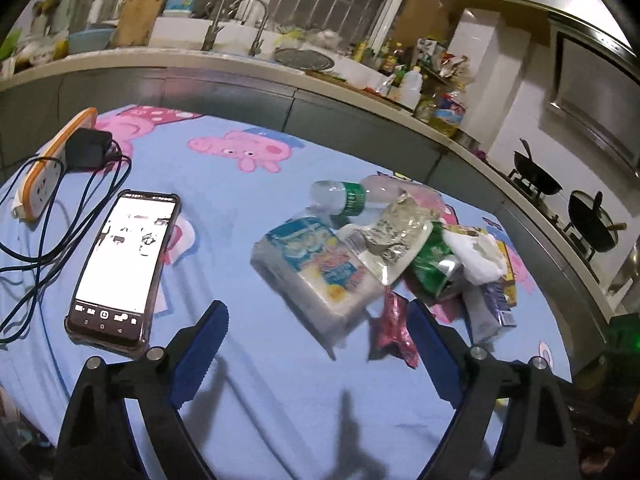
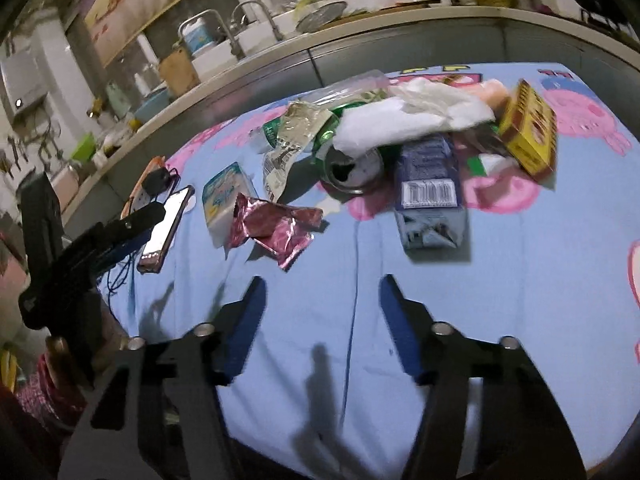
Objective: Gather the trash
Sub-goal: 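Grasp the white tissue with the right tool while the left tool grasps the red wrapper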
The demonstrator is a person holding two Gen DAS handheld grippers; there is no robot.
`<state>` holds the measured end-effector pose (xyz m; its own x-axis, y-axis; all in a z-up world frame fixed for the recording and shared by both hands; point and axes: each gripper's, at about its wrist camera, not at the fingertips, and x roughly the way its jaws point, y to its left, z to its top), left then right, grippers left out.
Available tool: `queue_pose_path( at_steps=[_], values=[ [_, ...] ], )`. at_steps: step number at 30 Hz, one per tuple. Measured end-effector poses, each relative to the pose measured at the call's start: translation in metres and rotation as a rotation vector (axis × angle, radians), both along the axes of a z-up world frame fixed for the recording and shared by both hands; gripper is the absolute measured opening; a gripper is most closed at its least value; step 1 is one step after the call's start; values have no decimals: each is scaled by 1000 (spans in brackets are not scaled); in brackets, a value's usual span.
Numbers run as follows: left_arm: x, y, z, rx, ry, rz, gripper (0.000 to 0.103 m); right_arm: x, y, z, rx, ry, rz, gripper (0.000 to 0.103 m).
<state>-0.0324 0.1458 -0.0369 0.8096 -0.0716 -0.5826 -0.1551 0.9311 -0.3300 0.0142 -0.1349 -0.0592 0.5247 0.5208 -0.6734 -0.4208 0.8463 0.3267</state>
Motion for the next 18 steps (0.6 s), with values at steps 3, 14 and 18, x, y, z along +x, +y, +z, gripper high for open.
queue_pose_path(
  at_steps=[3,14,18],
  values=[
    [2,-7,6,15,-17,-22,87,14,-13,10,2,-54,-81,54],
    [26,-67,5,43,-8,-223,78,101,-24,36,-137,-199,-207,64],
    [28,-71,5,78,7,-230,74,134,-4,16,-223,-195,-170,26]
  ],
)
